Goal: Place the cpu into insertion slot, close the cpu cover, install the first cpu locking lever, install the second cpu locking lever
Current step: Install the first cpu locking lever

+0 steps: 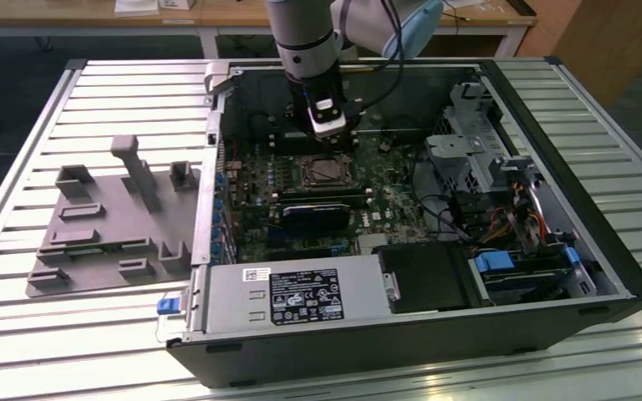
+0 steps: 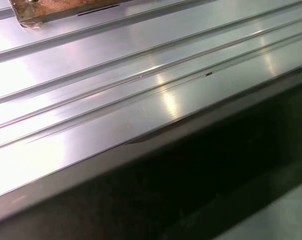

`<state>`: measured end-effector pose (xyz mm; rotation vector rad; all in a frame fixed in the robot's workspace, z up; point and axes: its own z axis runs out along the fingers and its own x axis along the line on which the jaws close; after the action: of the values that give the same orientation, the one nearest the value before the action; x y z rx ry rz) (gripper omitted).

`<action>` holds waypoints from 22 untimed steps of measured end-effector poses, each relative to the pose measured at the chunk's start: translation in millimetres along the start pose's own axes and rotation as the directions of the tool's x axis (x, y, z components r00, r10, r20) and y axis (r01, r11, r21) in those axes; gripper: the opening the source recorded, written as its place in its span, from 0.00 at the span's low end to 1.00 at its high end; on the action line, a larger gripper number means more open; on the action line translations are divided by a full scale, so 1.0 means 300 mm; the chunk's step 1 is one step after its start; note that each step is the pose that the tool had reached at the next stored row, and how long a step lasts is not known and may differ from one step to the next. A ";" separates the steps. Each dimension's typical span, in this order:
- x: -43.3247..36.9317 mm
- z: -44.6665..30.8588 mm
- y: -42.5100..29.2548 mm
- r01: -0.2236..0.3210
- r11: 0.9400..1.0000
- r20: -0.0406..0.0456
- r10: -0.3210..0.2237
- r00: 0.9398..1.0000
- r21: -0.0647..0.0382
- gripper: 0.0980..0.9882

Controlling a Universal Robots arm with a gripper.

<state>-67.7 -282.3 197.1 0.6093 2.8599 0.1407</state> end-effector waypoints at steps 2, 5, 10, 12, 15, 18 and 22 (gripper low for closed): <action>0.000 0.002 0.000 0.001 1.000 0.002 -0.001 1.000 0.004 0.00; 0.001 0.004 -0.001 0.003 1.000 0.006 -0.003 1.000 0.010 0.00; 0.002 0.008 -0.001 0.005 1.000 0.010 -0.005 1.000 0.019 0.00; 0.002 0.009 -0.001 0.006 1.000 0.011 -0.006 1.000 0.022 0.00; 0.003 0.013 -0.002 0.006 1.000 0.012 -0.006 1.000 0.023 0.00; 0.003 0.016 -0.003 0.006 1.000 0.012 -0.006 1.000 0.024 0.00; 0.003 0.017 -0.003 0.006 1.000 0.012 -0.006 1.000 0.023 0.00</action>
<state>-67.7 -282.4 191.8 0.6039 2.8554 0.1032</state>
